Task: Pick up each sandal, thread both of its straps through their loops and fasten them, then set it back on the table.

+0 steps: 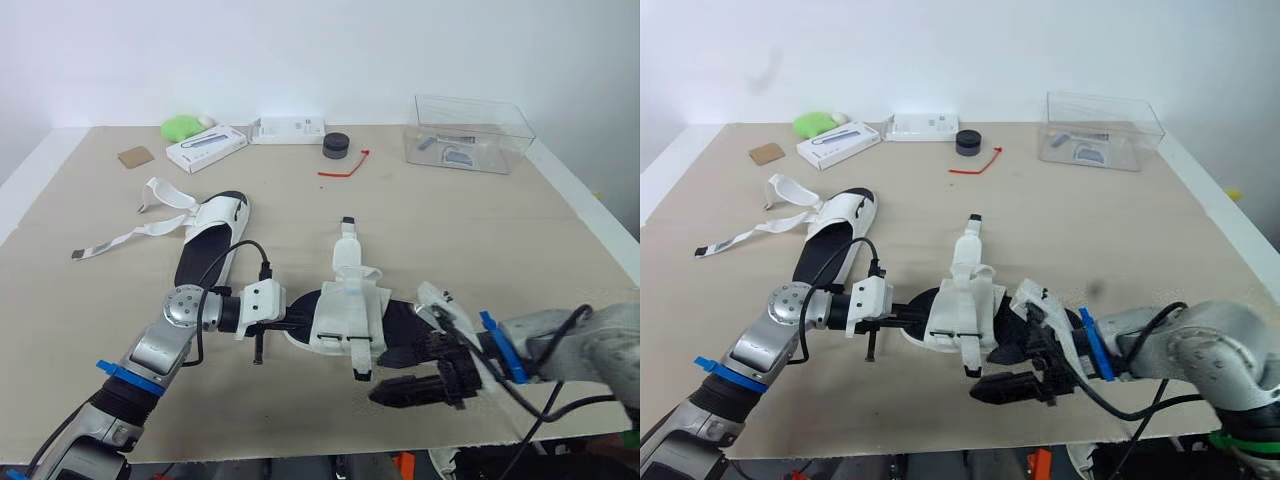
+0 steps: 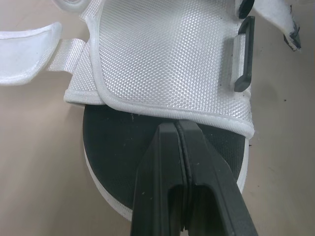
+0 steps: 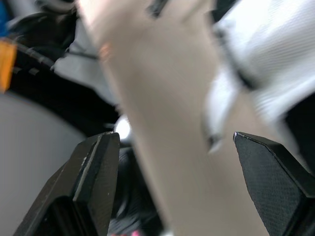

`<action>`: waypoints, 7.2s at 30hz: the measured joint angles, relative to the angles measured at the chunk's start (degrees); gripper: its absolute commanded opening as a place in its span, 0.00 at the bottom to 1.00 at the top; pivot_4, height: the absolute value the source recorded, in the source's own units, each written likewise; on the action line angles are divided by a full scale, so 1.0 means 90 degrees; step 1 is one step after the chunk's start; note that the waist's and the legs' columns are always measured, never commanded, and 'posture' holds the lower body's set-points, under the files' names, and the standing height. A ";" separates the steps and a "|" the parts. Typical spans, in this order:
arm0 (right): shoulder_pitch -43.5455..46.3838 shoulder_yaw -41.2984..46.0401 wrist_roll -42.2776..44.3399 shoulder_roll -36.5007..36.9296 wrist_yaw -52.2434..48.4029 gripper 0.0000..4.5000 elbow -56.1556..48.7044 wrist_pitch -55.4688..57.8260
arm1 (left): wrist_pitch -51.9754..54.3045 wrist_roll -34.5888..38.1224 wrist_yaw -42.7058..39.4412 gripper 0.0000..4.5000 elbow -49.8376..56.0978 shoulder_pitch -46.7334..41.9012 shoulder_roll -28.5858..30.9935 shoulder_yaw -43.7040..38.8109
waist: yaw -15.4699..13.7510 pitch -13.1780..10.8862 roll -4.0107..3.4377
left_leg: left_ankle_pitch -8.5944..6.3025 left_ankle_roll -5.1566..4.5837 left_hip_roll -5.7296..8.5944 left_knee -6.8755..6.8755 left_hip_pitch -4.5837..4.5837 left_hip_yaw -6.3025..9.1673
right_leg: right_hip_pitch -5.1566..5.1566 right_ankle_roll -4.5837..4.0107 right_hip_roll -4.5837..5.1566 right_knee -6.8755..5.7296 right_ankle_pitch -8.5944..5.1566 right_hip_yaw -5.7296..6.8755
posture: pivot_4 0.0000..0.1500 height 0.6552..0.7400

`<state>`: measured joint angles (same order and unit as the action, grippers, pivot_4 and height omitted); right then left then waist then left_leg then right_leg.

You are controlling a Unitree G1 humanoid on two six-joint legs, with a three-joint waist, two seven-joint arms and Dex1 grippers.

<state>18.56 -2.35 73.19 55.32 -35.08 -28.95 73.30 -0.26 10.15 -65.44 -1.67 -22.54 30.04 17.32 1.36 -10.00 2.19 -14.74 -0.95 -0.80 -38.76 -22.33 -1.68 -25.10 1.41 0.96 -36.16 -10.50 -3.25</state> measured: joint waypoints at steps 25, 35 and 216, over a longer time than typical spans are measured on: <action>0.0772 -0.0290 -0.1257 -0.1125 0.0146 0.00 0.0537 -0.0042 | -0.0237 -0.0270 0.0553 0.00 -0.0297 -0.0157 0.0010 -0.0116 | -0.0005 0.0001 0.0001 | 0.0003 -0.0005 -0.0002 0.0001 -0.0005 0.0006 | -0.0002 -0.0005 -0.0005 -0.0001 0.0012 0.0003 | 1.00 1.00; 0.0402 -0.0265 -0.1818 -0.1314 0.0087 0.00 0.0351 -0.0200 | -0.0199 -0.0341 0.0671 0.00 -0.0278 -0.0149 -0.0010 -0.0121 | -0.0005 0.0007 0.0001 | 0.0011 -0.0019 -0.0004 0.0002 0.0001 0.0011 | 0.0003 -0.0012 -0.0007 0.0000 0.0018 0.0009 | 1.00 1.00; 0.2038 -0.1191 -0.5640 -0.2256 -0.2045 0.07 0.3467 -0.5007 | -0.0055 -0.0697 0.0967 0.00 -0.0444 -0.0231 -0.0015 -0.0188 | 0.0015 0.0067 0.0022 | 0.0004 -0.0018 -0.0019 0.0041 0.0115 -0.0055 | 0.0064 -0.0050 -0.0020 0.0000 -0.0006 -0.0044 | 1.00 1.00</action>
<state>36.91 -13.07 22.43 35.02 -53.48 2.25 28.24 -0.75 3.88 -56.73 -5.67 -24.62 29.91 15.62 1.50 -9.40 2.38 -14.71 -1.11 -0.97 -38.39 -21.30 -2.18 -24.52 0.96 0.78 -36.16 -10.55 -3.64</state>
